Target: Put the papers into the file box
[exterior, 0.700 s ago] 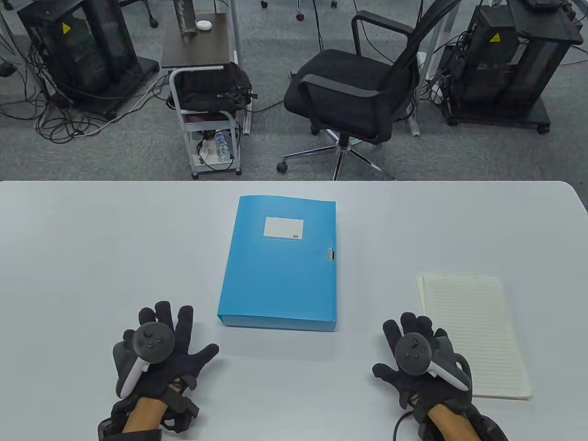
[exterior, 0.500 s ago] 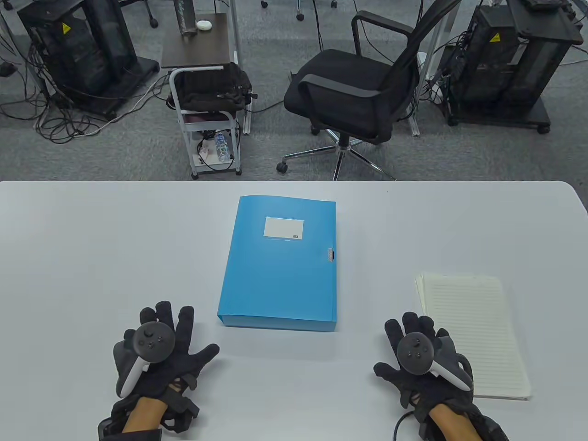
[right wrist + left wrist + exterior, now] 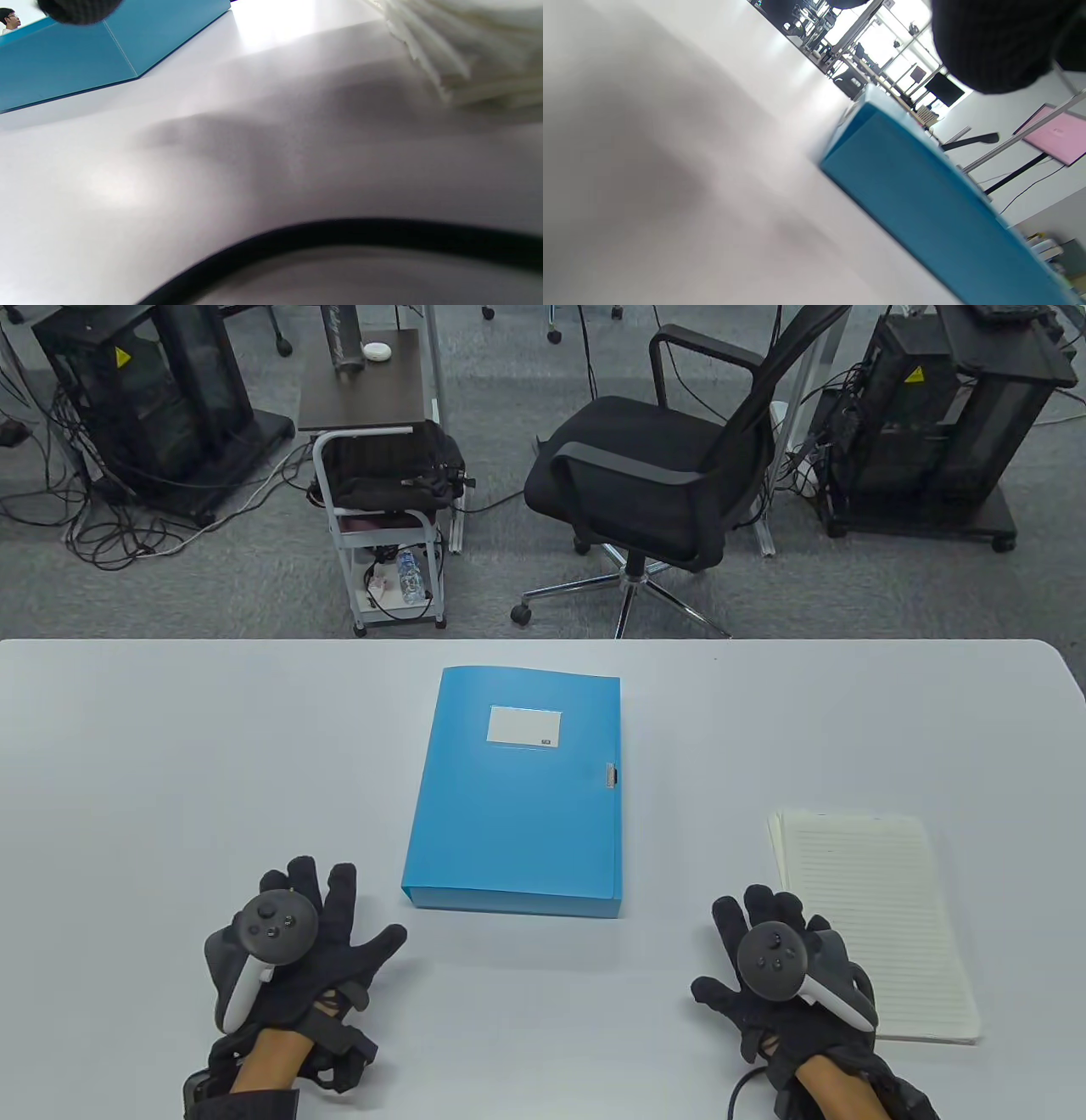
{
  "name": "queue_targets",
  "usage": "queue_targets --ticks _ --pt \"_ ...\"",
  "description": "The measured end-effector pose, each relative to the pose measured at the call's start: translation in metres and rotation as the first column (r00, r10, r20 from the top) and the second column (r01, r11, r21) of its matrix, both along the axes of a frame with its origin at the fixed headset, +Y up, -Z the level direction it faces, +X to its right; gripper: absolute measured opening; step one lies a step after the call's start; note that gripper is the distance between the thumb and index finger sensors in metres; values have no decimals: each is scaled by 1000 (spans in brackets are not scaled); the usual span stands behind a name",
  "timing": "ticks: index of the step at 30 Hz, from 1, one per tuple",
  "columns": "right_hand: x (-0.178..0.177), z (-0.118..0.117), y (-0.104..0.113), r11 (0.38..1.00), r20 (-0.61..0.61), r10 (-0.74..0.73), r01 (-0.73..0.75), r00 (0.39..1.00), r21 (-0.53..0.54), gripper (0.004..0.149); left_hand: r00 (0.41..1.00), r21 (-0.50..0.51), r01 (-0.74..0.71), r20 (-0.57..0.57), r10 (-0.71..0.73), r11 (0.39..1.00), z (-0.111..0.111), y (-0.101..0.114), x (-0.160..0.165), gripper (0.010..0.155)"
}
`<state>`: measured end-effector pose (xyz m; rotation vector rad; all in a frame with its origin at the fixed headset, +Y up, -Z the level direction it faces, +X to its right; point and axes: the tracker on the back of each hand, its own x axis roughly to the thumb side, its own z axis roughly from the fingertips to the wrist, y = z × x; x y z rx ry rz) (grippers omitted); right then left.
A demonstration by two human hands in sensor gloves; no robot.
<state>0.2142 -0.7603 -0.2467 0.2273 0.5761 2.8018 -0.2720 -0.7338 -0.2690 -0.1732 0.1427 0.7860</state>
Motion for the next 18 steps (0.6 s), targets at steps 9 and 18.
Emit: queue_targets --ticks 9,18 --pt "0 -1 2 1000 -6 -8 8 1000 9 87 964 35 -225 -135 228 974 -55 11 38 104" --pt "-1 0 2 1000 -11 -4 4 1000 14 87 962 -130 -218 -194 191 967 -88 -37 56 107"
